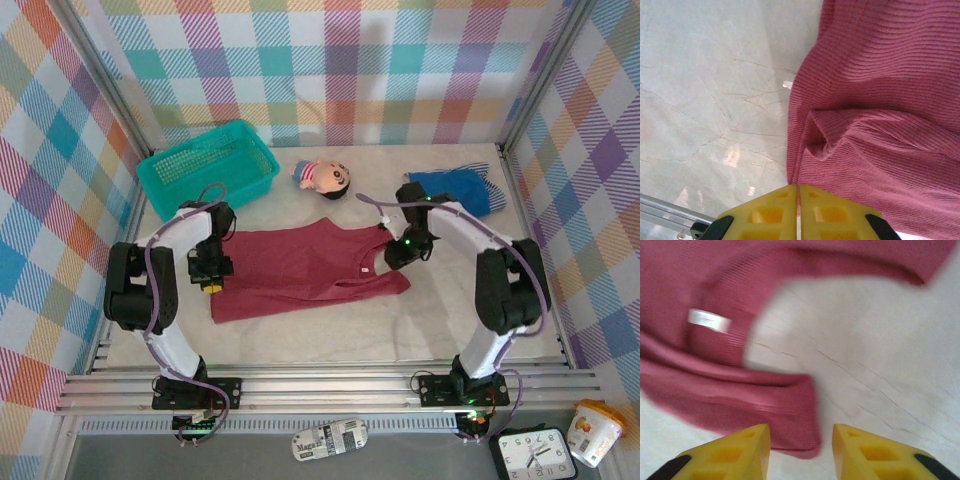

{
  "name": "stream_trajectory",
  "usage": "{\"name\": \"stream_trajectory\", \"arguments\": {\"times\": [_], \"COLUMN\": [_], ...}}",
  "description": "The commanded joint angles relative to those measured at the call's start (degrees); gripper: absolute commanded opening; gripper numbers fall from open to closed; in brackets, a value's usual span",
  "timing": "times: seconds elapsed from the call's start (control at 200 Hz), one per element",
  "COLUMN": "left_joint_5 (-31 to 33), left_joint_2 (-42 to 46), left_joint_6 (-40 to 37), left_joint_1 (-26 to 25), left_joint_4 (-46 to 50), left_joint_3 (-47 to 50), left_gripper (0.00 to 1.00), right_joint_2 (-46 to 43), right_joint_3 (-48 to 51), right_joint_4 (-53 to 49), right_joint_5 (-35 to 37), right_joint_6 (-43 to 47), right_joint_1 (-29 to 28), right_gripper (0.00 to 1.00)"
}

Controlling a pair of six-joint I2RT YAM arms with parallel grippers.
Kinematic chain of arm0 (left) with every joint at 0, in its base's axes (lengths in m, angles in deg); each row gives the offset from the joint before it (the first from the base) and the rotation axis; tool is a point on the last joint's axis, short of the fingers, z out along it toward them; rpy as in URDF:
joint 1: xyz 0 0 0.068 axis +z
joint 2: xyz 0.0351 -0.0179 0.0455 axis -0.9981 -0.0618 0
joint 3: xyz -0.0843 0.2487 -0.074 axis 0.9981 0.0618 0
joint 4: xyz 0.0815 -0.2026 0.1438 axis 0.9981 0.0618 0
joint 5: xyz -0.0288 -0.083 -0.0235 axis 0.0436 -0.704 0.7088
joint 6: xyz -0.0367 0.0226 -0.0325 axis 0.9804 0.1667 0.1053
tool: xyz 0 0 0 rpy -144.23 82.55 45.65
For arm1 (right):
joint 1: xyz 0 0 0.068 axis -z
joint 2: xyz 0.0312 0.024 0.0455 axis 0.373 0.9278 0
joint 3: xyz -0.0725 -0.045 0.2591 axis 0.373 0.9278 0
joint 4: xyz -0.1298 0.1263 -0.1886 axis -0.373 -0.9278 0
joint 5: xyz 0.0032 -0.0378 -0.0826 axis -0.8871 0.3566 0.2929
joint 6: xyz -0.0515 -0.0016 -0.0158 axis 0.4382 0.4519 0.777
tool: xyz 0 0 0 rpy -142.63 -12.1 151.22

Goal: Fold and stack the tank tops

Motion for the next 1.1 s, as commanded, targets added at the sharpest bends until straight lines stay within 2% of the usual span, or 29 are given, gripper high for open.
{"name": "stream_trajectory", "arguments": {"times": [0.0, 0.095, 0.2, 0.325, 0.46, 0.53, 0.57, 0.63, 0.69, 0.84, 0.955, 1.095], "left_joint_5": [0.1, -5.3, -10.5, -12.5, -15.3, -15.9, -15.4, -15.0, -15.3, -13.0, -9.6, -8.5], "left_joint_2": [0.0, 1.6, 4.2, 6.4, 5.3, 4.2, 3.1, 2.0, 1.5, -0.1, -1.9, -4.8], "left_joint_6": [0.3, 0.7, 1.9, 2.9, 3.2, 3.3, 3.3, 3.2, 3.3, 2.6, 2.1, 1.7], "left_joint_1": [1.4, 1.4, 1.4, 1.3, 1.2, 1.3, 1.3, 1.3, 1.3, 1.3, 1.6, 1.9], "left_joint_4": [1.4, 0.0, -1.1, -1.5, -4.2, -6.0, -6.1, -6.4, -7.0, -6.8, -7.6, -8.7], "left_joint_3": [0.5, 2.0, 4.2, 5.0, 5.9, 6.2, 5.6, 4.6, 4.0, 3.0, 2.8, 2.4], "left_gripper": [0.09, 0.18, 0.22, 0.26, 0.31, 0.31, 0.32, 0.32, 0.32, 0.32, 0.32, 0.32], "right_joint_2": [-3.6, -4.6, -2.7, 2.8, 6.6, 9.2, 10.0, 10.5, 10.4, 13.5, 15.4, 15.5], "right_joint_3": [2.3, 5.5, 6.3, 4.3, 2.2, 0.0, -0.5, -1.1, -1.6, -4.8, -4.3, -2.5], "right_joint_4": [5.8, 13.1, 18.4, 20.2, 23.3, 21.9, 22.3, 23.3, 24.6, 21.1, 20.3, 21.9], "right_joint_5": [-10.0, -12.3, -15.3, -10.0, -2.6, -1.3, 0.6, 2.8, 2.5, 0.4, 1.7, 1.8], "right_joint_6": [4.1, 5.5, 5.8, 8.6, 8.3, 9.7, 9.0, 8.1, 5.7, 3.3, 4.1, 4.1], "right_joint_1": [-8.2, -15.5, -20.8, -24.7, -25.0, -24.9, -24.9, -24.6, -23.8, -22.6, -22.5, -21.8], "right_gripper": [0.43, 0.49, 0.50, 0.50, 0.49, 0.47, 0.43, 0.32, 0.26, 0.24, 0.22, 0.22]}}
